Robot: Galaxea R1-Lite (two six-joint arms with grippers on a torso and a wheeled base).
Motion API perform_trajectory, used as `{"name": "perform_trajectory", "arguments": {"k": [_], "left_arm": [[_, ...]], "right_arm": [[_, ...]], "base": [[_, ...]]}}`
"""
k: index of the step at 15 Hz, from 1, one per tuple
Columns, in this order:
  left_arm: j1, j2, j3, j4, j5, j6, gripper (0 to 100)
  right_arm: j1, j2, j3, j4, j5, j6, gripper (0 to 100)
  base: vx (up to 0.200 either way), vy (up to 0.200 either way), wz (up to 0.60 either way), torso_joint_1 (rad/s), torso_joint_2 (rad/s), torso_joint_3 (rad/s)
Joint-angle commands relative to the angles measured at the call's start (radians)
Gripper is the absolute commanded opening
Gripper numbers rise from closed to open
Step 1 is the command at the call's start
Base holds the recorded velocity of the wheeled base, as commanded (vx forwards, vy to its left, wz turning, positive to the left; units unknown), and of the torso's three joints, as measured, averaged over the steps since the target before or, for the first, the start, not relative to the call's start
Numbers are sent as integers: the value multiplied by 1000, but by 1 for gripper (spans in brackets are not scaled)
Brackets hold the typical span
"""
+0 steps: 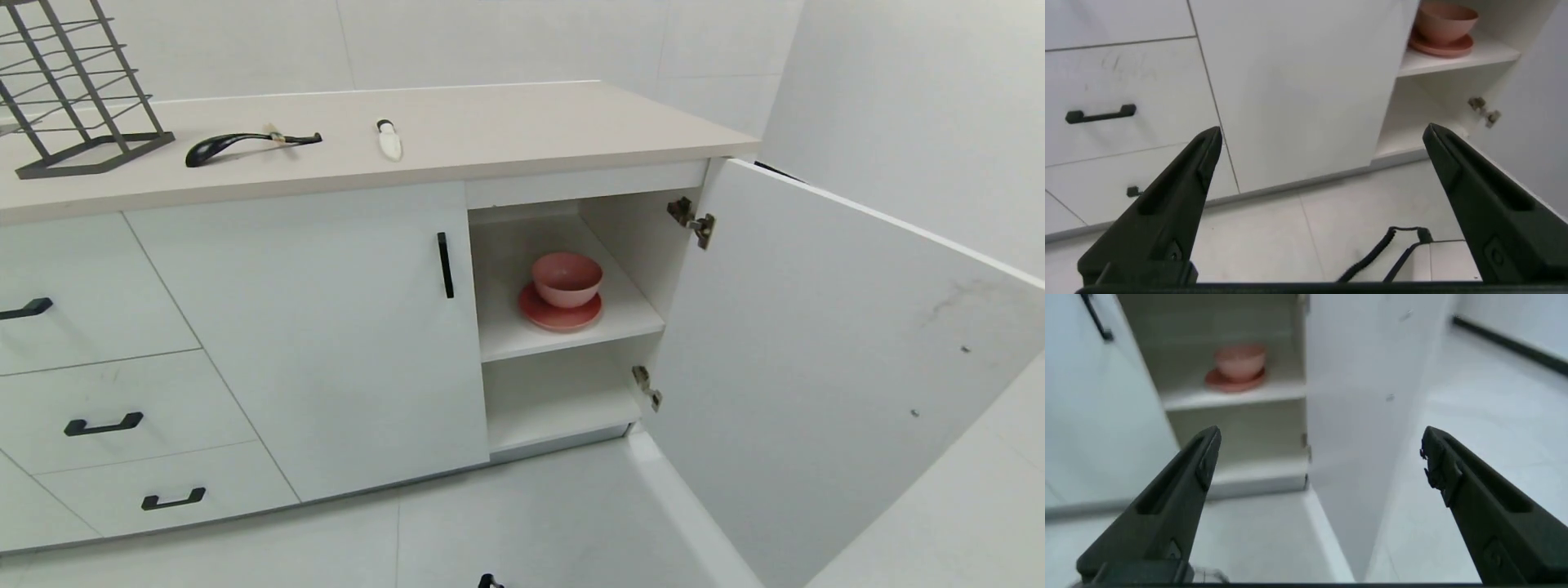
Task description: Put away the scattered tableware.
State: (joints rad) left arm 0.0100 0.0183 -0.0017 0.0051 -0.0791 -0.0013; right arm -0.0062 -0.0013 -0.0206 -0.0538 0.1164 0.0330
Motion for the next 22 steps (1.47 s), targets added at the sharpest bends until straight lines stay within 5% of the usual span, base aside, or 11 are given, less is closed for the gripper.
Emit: {"name": "perform_trajectory", "arguments": {"k": [1, 17, 22], "left_arm": [[1, 0, 0, -1, -1, 0, 100], [1, 0, 0, -1, -1, 0, 100], [1, 0, 0, -1, -1, -2, 100]], "right_arm": [[0, 1, 21, -6, -3, -2, 100], [0, 1, 21, -6, 0, -10, 100], [0, 1, 21, -4, -1, -12, 100]], "base": [[-200, -200, 0, -2, -2, 2], [-25, -200, 0, 2, 2, 2], [0, 0, 0, 0, 0, 0]]}}
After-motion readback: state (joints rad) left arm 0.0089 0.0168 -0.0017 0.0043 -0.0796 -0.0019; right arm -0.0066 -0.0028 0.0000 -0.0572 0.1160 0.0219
